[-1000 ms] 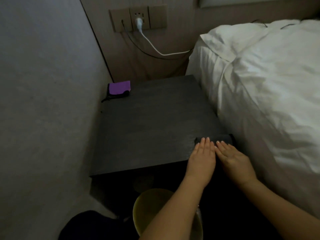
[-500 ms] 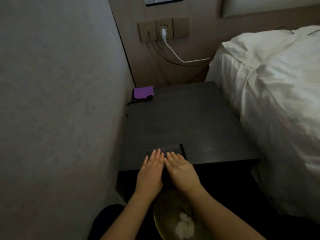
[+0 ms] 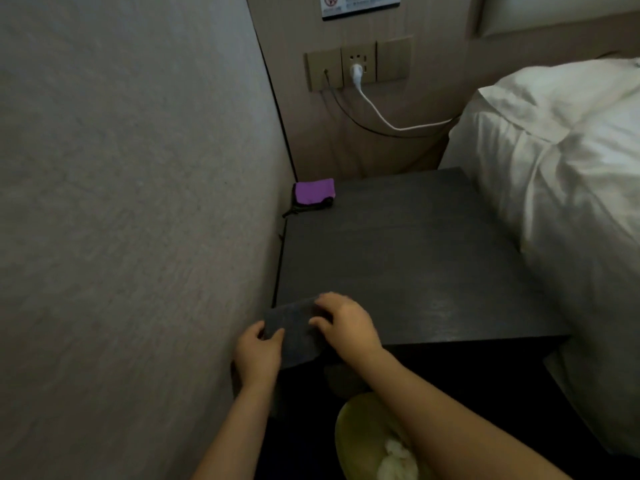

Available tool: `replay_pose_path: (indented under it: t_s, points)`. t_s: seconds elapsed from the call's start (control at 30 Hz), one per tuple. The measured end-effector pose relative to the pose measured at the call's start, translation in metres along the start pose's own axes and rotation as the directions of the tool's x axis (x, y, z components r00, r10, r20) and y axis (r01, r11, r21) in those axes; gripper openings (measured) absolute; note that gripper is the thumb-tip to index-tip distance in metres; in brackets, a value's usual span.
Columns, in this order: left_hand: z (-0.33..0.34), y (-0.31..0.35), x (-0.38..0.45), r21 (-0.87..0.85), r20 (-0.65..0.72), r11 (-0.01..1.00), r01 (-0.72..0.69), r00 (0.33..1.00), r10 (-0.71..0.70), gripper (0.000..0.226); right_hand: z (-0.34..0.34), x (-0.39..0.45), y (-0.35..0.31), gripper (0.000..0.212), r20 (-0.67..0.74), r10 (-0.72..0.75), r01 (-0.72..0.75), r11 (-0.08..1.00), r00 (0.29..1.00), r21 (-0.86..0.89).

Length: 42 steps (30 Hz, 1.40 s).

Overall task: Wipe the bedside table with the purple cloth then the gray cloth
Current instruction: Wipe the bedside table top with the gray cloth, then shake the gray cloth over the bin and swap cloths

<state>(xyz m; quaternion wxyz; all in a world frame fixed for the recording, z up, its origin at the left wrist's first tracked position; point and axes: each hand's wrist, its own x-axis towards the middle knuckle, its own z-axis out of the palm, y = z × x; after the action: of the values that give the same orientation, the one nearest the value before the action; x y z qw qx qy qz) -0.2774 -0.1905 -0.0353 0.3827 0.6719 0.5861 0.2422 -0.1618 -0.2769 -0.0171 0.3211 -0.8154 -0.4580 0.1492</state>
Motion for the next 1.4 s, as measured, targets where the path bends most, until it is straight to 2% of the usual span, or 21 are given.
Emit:
replay_pose_path:
  t_s: [0.03, 0.13, 0.23, 0.3, 0.37, 0.43, 0.5, 0.57, 0.63, 0.73, 0.83, 1.0, 1.07, 1.2, 1.23, 1.3, 1.4]
  points:
    - [0.002, 0.002, -0.001, -0.037, -0.029, 0.999, 0.004, 1.000, -0.005, 0.027, -0.002, 0.002, 0.004, 0.056, -0.009, 0.057, -0.057, 0.998, 0.998, -0.011]
    - [0.005, 0.012, -0.008, -0.154, -0.066, 0.986, -0.070, 0.996, 0.060, 0.021, -0.004, 0.009, 0.010, 0.087, 0.098, 0.170, -0.160, 0.982, 0.981, -0.105]
    - [0.003, 0.020, -0.015, -0.283, 0.014, 0.948, -0.145, 0.988, 0.155, 0.021, -0.010, 0.013, 0.013, 0.095, 0.119, 0.093, -0.079, 0.990, 0.989, -0.118]
    - [0.002, 0.024, -0.019, -0.389, 0.094, 0.914, -0.114, 0.982, 0.162, 0.024, -0.025, 0.010, 0.016, 0.085, 0.125, 0.032, -0.022, 0.996, 0.992, -0.083]
    - [0.001, 0.028, -0.027, -0.467, 0.164, 0.881, -0.072, 0.972, 0.167, 0.026, -0.044, 0.003, 0.021, 0.061, 0.106, 0.003, 0.003, 0.998, 0.994, -0.058]
    - [0.003, 0.031, -0.038, -0.506, 0.234, 0.862, -0.046, 0.954, 0.188, 0.028, -0.064, -0.008, 0.028, 0.040, 0.078, 0.009, -0.006, 0.999, 0.997, -0.038]
    - [0.007, 0.035, -0.048, -0.527, 0.331, 0.850, -0.024, 0.915, 0.231, 0.028, -0.085, -0.025, 0.036, 0.029, 0.076, 0.022, -0.020, 0.999, 0.997, -0.028]
    - [0.013, 0.036, -0.056, -0.471, 0.446, 0.881, -0.039, 0.851, 0.276, 0.035, -0.099, -0.047, 0.045, 0.025, 0.089, 0.034, -0.027, 0.997, 0.995, -0.071]
    - [0.022, 0.036, -0.063, -0.317, 0.550, 0.938, -0.142, 0.778, 0.304, 0.032, -0.106, -0.067, 0.055, 0.024, 0.126, 0.047, -0.030, 0.990, 0.991, -0.138]
    - [0.037, 0.029, -0.072, -0.110, 0.684, 0.958, -0.265, 0.679, 0.266, 0.028, -0.102, -0.087, 0.073, 0.026, 0.197, 0.096, -0.052, 0.975, 0.976, -0.218]
    - [0.050, 0.020, -0.084, 0.035, 0.729, 0.944, -0.328, 0.654, 0.200, 0.030, -0.094, -0.094, 0.091, 0.029, 0.245, 0.166, -0.106, 0.965, 0.955, -0.242]
    - [0.062, 0.015, -0.103, 0.116, 0.720, 0.906, -0.408, 0.662, 0.206, 0.008, -0.086, -0.103, 0.108, 0.032, 0.309, 0.212, -0.120, 0.949, 0.927, -0.292]
    - [0.062, 0.014, -0.105, 0.106, 0.708, 0.914, -0.391, 0.675, 0.207, 0.010, -0.089, -0.106, 0.111, 0.030, 0.294, 0.209, -0.129, 0.954, 0.933, -0.271]
    - [0.067, 0.011, -0.120, 0.130, 0.578, 0.949, -0.289, 0.799, 0.164, 0.012, -0.091, -0.113, 0.114, 0.026, 0.282, 0.210, -0.127, 0.950, 0.936, -0.284]
    - [0.070, 0.014, -0.123, 0.132, 0.554, 0.946, -0.298, 0.813, 0.179, 0.013, -0.090, -0.113, 0.115, 0.025, 0.259, 0.214, -0.133, 0.946, 0.942, -0.295]
    - [0.071, 0.018, -0.129, 0.170, 0.535, 0.924, -0.342, 0.820, 0.204, 0.013, -0.087, -0.115, 0.118, 0.026, 0.242, 0.255, -0.178, 0.938, 0.936, -0.299]
    - [0.069, 0.029, -0.127, 0.179, 0.556, 0.894, -0.410, 0.792, 0.252, 0.011, -0.086, -0.113, 0.118, 0.025, 0.259, 0.267, -0.182, 0.934, 0.928, -0.308]
